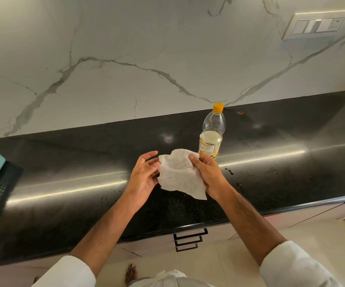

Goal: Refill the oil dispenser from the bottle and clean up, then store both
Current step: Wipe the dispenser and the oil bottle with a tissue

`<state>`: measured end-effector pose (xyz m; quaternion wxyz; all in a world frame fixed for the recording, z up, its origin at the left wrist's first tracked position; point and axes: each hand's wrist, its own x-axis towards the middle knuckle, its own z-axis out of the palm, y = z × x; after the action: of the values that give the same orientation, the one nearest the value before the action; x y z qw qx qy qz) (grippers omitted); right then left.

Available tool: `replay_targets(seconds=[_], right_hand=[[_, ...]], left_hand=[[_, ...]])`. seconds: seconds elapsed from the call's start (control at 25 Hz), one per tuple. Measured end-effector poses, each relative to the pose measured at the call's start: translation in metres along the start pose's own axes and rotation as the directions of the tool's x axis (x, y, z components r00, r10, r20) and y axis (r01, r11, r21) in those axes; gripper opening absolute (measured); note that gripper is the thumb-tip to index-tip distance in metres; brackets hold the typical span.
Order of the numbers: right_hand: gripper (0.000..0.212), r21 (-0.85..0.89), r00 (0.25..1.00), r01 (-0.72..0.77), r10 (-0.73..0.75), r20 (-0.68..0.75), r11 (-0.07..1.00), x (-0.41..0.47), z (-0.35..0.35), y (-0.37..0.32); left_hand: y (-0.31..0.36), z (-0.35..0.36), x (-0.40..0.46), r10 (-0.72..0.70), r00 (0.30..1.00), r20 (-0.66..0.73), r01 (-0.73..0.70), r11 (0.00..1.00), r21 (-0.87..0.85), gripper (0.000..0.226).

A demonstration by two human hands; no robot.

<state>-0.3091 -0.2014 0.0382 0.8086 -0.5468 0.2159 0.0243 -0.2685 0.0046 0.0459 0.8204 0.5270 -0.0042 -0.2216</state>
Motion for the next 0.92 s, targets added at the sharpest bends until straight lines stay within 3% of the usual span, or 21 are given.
replay_targets(seconds=[0.08,0.24,0.36,0.44,0.56,0.64,0.76,0.84,0.92], right_hand=[[0.017,-0.008,0.999,0.022,-0.022,0.030,1.000,-0.002,-0.002,-0.002],[0.013,-0.100,0.994,0.071,-0.062,0.091,0.992,-0.004,0.000,-0.006],[0.021,-0.137,0.993,0.040,-0.055,-0.107,0.990,0.001,-0.005,-0.004],[0.022,-0.058,0.990,-0.055,0.047,-0.131,0.997,0.004,-0.009,0.003],[0.019,-0.088,0.993,-0.081,0.073,-0.093,0.993,0.000,-0.009,0.014],[0.014,-0.155,0.997,0.030,-0.040,-0.062,0.987,-0.005,-0.009,0.014],[0.021,-0.223,0.982,0.174,-0.152,0.112,0.959,-0.014,-0.011,0.011],[0.039,-0.465,0.972,0.232,-0.183,0.150,0.854,-0.017,-0.011,0.009],[0.043,-0.679,0.955,0.286,-0.257,0.147,0.676,-0.016,-0.011,0.011]], left_hand=[[-0.002,0.001,0.000,-0.025,1.000,0.006,0.025,0.999,0.041,0.035],[-0.022,0.003,-0.011,-0.162,0.986,0.022,0.157,0.976,0.151,0.054],[-0.022,-0.001,-0.014,-0.036,0.998,-0.055,0.047,0.975,0.217,0.043],[-0.018,-0.006,-0.012,0.067,0.991,-0.114,-0.020,0.929,0.369,0.031],[-0.015,-0.008,-0.008,0.217,0.967,-0.133,-0.104,0.814,0.572,0.018],[-0.013,-0.010,-0.008,0.271,0.960,-0.068,-0.158,0.726,0.669,0.019],[-0.010,-0.016,-0.010,0.325,0.945,0.040,-0.231,0.572,0.787,0.031],[-0.009,-0.020,-0.010,0.370,0.923,0.102,-0.278,0.460,0.843,0.042],[-0.008,-0.021,-0.011,0.408,0.901,0.146,-0.299,0.341,0.891,0.047]])
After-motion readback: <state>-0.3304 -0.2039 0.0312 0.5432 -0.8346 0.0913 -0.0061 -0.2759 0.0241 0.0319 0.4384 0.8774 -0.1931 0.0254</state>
